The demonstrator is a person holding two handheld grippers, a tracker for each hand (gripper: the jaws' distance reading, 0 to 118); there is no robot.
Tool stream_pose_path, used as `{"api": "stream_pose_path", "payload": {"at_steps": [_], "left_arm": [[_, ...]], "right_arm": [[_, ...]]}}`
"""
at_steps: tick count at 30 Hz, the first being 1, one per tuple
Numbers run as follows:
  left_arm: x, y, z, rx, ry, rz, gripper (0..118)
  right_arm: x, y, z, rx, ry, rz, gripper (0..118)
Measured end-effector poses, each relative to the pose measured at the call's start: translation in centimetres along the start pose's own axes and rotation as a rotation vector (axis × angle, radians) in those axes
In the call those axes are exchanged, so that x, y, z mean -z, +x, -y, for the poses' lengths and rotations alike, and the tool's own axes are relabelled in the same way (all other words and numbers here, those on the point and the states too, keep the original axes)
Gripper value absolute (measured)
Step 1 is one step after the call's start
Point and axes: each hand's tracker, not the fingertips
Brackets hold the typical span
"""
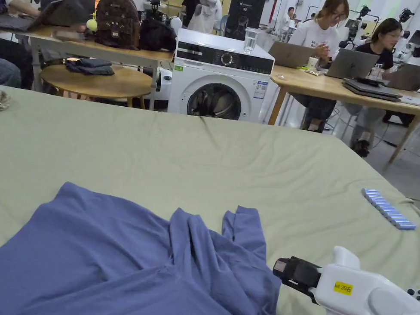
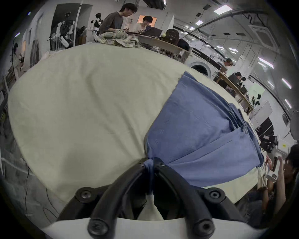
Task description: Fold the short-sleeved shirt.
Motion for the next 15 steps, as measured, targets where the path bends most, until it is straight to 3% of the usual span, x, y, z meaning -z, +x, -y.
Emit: {"api": "stream_pose_path", "payload": {"at_steps": [2, 4, 6, 8, 11, 15], "left_arm": [[-0.1, 0.3, 0.2, 0.004, 0.003, -0.007, 0], [0.1, 0.2, 0.2, 0.01, 0.007, -0.014, 0], [0.1, 0.3, 0.3, 0.013, 0.009, -0.02, 0], [0.1, 0.3, 0.3, 0.015, 0.01, -0.023, 0], [0.4, 0.0, 0.3, 0.011, 0.013, -0.025, 0], [0.5, -0.1, 0.2, 0.007, 0.015, -0.027, 0]], "right_arm": [[2.3, 1.0, 0.1, 0.062, -0.047, -0.015, 68], [4.0, 1.4, 0.2, 0.063, -0.073, -0.003, 64], [4.6, 1.1, 0.6, 0.076, -0.085, 0.012, 45], [4.1, 1.0, 0.6, 0.072, -0.053, -0.001, 19], [3.9, 1.1, 0.8, 0.119, -0.077, -0.052, 14], [4.1, 0.5, 1.1, 0.086, -0.075, -0.055, 3]]}}
